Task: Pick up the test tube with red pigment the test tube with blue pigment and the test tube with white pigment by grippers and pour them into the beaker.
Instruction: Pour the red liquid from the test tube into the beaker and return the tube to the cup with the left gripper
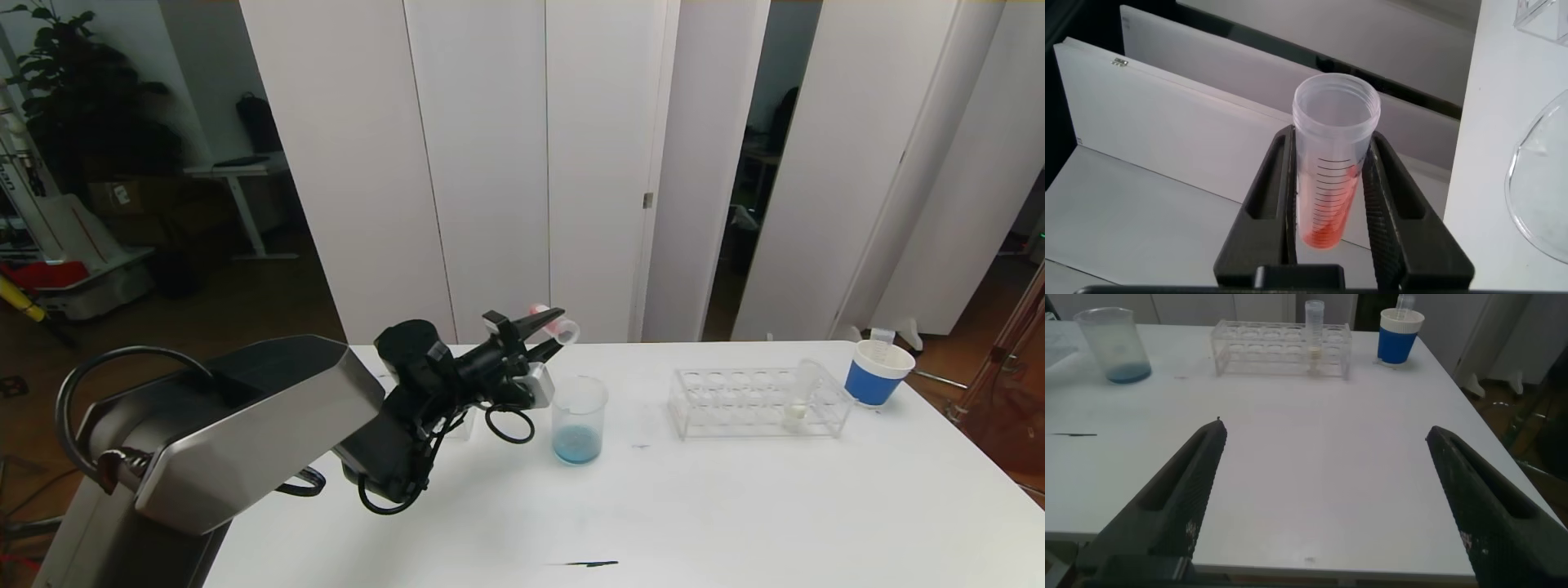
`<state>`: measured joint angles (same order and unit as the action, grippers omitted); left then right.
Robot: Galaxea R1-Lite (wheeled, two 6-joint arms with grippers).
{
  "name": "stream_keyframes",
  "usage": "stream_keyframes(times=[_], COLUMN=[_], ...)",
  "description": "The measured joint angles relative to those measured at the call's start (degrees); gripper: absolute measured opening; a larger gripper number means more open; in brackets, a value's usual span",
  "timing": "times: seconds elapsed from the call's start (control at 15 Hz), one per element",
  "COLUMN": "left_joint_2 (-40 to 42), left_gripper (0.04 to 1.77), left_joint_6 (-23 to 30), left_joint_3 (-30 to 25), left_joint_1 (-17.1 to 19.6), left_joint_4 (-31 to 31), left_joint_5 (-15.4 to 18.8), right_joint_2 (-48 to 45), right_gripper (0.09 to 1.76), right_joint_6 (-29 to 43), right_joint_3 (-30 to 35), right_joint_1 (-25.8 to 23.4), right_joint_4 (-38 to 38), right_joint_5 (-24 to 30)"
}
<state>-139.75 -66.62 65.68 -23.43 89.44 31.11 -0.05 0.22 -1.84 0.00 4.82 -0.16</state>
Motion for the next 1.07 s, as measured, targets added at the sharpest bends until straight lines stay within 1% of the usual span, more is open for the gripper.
stream_keyframes(times=[0.2,0.4,0.6,1.07], left_joint_2=[-0.2,-0.4,-0.8,-1.7], left_gripper=[0.56,0.56,0.56,0.56], left_joint_6=[-0.3,-0.7,-1.3,-4.6], left_joint_3=[0.0,0.1,0.5,1.4], left_joint_1=[0.9,1.0,1.0,0.1], left_joint_4=[0.0,0.0,0.0,0.0], left_joint_5=[3.0,4.2,6.8,6.9], right_joint_2=[0.0,0.0,0.0,0.0], right_gripper=[1.75,1.75,1.75,1.75], right_joint_6=[0.0,0.0,0.0,0.0], right_joint_3=[0.0,0.0,0.0,0.0], right_joint_1=[0.0,0.0,0.0,0.0], right_joint_4=[0.0,0.0,0.0,0.0], right_joint_5=[0.0,0.0,0.0,0.0])
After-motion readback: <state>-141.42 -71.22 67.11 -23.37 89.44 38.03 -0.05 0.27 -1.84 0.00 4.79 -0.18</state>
